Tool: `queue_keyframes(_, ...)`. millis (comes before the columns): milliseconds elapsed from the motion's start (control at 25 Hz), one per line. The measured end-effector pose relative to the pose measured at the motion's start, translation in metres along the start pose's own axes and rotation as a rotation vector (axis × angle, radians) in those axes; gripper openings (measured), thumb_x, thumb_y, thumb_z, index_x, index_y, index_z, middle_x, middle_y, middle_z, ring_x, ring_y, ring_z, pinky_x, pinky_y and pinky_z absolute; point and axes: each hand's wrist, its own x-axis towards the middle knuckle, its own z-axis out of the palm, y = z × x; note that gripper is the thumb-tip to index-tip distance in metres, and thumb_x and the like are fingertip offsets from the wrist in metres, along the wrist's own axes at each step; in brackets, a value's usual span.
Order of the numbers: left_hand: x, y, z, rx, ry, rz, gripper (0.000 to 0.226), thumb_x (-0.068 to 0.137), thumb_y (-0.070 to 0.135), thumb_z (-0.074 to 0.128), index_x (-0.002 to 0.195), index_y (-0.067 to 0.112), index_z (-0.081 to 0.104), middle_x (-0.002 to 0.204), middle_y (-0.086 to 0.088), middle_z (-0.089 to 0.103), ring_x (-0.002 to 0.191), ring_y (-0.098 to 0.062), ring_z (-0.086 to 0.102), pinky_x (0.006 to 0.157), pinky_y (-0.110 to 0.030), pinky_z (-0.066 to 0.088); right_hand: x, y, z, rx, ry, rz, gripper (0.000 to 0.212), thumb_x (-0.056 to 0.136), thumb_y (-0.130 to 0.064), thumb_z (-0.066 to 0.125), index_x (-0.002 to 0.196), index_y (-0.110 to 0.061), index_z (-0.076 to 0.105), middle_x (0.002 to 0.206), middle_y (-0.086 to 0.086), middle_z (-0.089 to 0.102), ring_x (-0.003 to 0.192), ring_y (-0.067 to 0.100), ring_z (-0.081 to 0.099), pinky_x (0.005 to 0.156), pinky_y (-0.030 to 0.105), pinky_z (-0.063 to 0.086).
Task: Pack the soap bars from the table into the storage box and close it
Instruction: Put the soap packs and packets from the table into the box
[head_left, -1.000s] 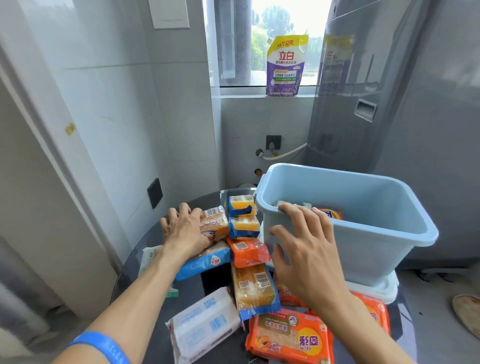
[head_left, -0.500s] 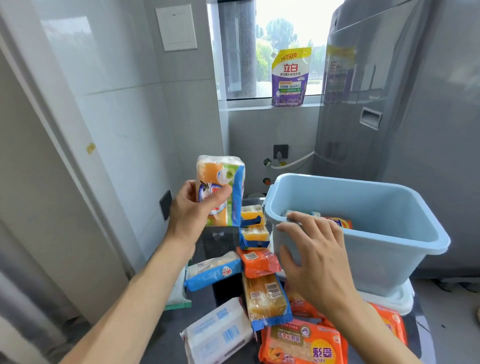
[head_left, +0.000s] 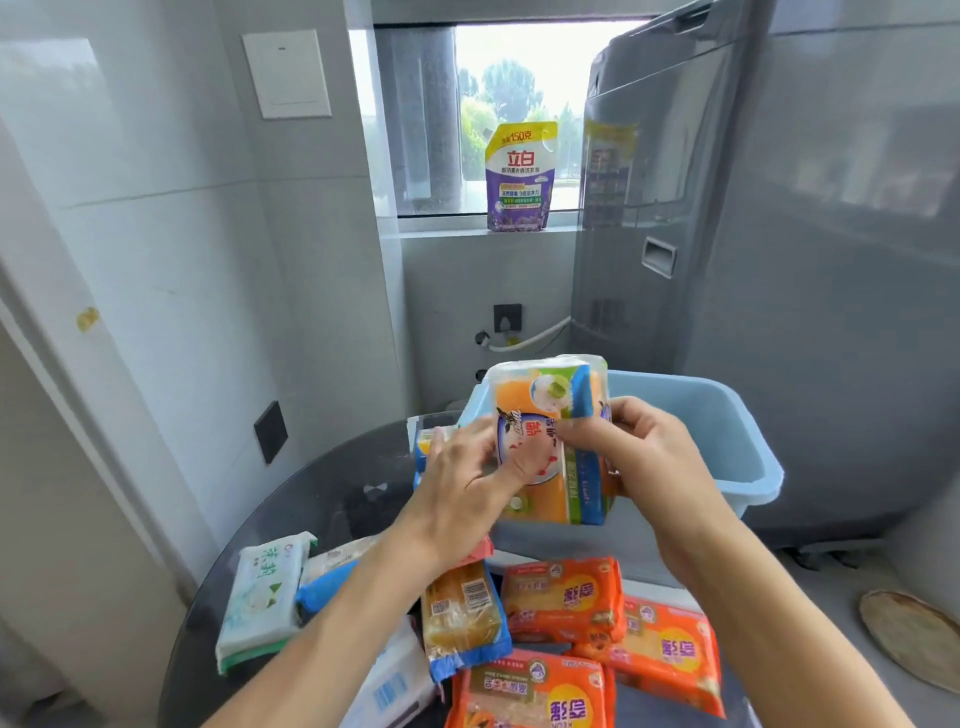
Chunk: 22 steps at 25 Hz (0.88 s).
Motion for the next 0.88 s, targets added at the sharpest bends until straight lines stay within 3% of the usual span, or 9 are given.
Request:
queue_keyframes(80,0.002,-0.012,0.005,0.159,-0.021,0.039,0.060,0.077,0.085,0.035,0.108,0.045,0.066,0.108,0.022,0.066,0.116,0.001,0.050,0.114,-0.054,0.021,0.003,-0.003,-0.010,0.018,0.073,0.022,0.034,0.068,-0.036,0.081,0.094,-0.017,0.071,0.084,0.000,0.079,0.074,0.017,0.076,0.058,0.032,0.057)
queue_keyframes(120,0.004,-0.017,0.006,0.210,-0.023,0.055,0.063,0.075,0.087,0.036,0.109,0.043,0.066,0.109,0.023,0.066,0.117,0.002,0.048,0.117,-0.052,0.017,0.004,-0.005,-0.016,0.025,0.107,0.024,0.032,0.069,-0.035,0.081,0.094,-0.016,0.071,0.084,0.000,0.079,0.073,0.018,0.076,0.056,0.031,0.058)
queue_keyframes(160,0.004,-0.022,0.006,0.265,-0.026,0.069,0.065,0.071,0.089,0.041,0.109,0.041,0.065,0.109,0.023,0.064,0.115,0.003,0.047,0.115,-0.047,0.023,0.005,-0.008,-0.023,0.038,0.138,0.023,0.031,0.071,-0.033,0.080,0.094,-0.016,0.071,0.083,0.001,0.079,0.072,0.019,0.076,0.054,0.030,0.058)
queue_keyframes(240,0.002,-0.028,0.006,0.409,-0.012,0.109,0.058,0.068,0.083,0.057,0.108,0.040,0.059,0.104,0.022,0.060,0.104,-0.001,0.047,0.095,-0.032,0.043,0.008,-0.013,-0.038,0.081,0.222,0.014,0.032,0.072,-0.034,0.079,0.096,-0.014,0.071,0.082,0.002,0.079,0.071,0.020,0.076,0.050,0.027,0.057)
queue_keyframes(320,0.000,-0.030,0.014,0.568,0.082,0.242,0.040,0.071,0.052,0.077,0.100,0.035,0.056,0.094,0.018,0.060,0.091,-0.007,0.049,0.083,-0.031,0.048,0.012,-0.018,-0.056,0.046,0.377,-0.028,0.039,0.069,-0.042,0.080,0.096,-0.017,0.067,0.084,0.001,0.078,0.071,0.017,0.076,0.051,0.027,0.056)
queue_keyframes(440,-0.005,-0.026,0.027,0.674,0.148,0.335,0.042,0.065,0.022,0.084,0.085,0.030,0.048,0.078,0.015,0.056,0.073,-0.011,0.050,0.074,-0.030,0.044,0.024,-0.018,-0.078,-0.414,0.595,0.015,0.056,0.057,-0.062,0.072,0.094,-0.023,0.056,0.085,-0.008,0.067,0.079,0.016,0.068,0.064,0.033,0.051)
queue_keyframes(600,-0.014,-0.029,0.031,0.696,0.187,0.393,0.046,0.062,0.017,0.087,0.081,0.026,0.046,0.073,0.011,0.055,0.066,-0.011,0.049,0.069,-0.024,0.038,0.040,0.002,-0.068,-1.091,0.531,0.078,0.067,0.060,-0.069,0.068,0.091,-0.014,0.044,0.075,-0.001,0.051,0.070,0.028,0.049,0.060,0.033,0.036)
queue_keyframes(760,-0.019,-0.029,0.035,0.703,0.193,0.416,0.049,0.063,0.015,0.085,0.082,0.026,0.042,0.073,0.010,0.053,0.066,-0.012,0.047,0.068,-0.025,0.039,0.052,0.027,-0.054,-1.234,0.406,0.101,0.060,0.065,-0.057,0.070,0.090,-0.013,0.038,0.072,0.000,0.053,0.065,0.026,0.047,0.048,0.032,0.026)
queue_keyframes(880,-0.022,-0.030,0.037,0.713,0.202,0.421,0.046,0.067,0.016,0.083,0.084,0.026,0.042,0.075,0.009,0.054,0.068,-0.013,0.048,0.067,-0.029,0.045,0.057,0.040,-0.057,-1.346,0.364,0.119,0.064,0.068,-0.054,0.069,0.103,-0.012,0.036,0.064,-0.004,0.041,0.064,0.027,0.048,0.047,0.031,0.027)
